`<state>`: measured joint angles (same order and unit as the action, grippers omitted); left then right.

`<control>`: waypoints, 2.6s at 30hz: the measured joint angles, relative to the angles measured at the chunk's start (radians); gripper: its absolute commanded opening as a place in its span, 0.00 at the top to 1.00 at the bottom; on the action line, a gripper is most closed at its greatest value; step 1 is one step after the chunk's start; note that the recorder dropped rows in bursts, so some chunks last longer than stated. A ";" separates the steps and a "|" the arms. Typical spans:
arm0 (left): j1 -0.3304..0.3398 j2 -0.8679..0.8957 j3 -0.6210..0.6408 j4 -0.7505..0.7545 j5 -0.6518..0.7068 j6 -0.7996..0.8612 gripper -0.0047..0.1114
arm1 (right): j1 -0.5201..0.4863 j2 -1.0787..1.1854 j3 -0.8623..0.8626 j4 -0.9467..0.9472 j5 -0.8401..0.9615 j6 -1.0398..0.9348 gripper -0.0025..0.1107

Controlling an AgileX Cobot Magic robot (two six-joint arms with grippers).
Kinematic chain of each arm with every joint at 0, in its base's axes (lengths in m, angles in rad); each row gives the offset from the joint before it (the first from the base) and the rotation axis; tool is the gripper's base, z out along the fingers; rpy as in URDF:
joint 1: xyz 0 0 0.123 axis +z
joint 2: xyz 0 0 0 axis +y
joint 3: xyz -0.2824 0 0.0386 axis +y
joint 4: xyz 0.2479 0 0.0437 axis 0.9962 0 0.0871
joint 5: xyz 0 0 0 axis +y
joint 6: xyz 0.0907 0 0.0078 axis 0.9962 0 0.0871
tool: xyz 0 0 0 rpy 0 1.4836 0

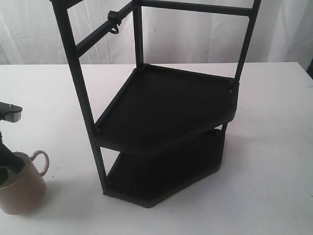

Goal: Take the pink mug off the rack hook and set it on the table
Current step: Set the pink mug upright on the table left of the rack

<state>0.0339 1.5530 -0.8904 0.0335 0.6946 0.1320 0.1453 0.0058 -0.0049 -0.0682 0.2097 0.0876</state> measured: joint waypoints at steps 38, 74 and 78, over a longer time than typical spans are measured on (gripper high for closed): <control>0.000 0.000 -0.023 0.018 -0.032 -0.022 0.96 | 0.000 0.000 0.000 0.000 0.000 0.000 0.98; 0.000 -0.002 -0.009 0.111 0.005 -0.103 0.53 | 0.000 0.000 0.000 0.000 0.000 0.000 0.98; 0.000 -0.030 -0.009 0.111 0.009 -0.103 0.53 | 0.000 0.000 0.000 0.000 0.000 0.000 0.98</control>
<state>0.0339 1.5226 -0.8997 0.1448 0.7034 0.0288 0.1453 0.0058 -0.0049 -0.0682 0.2097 0.0876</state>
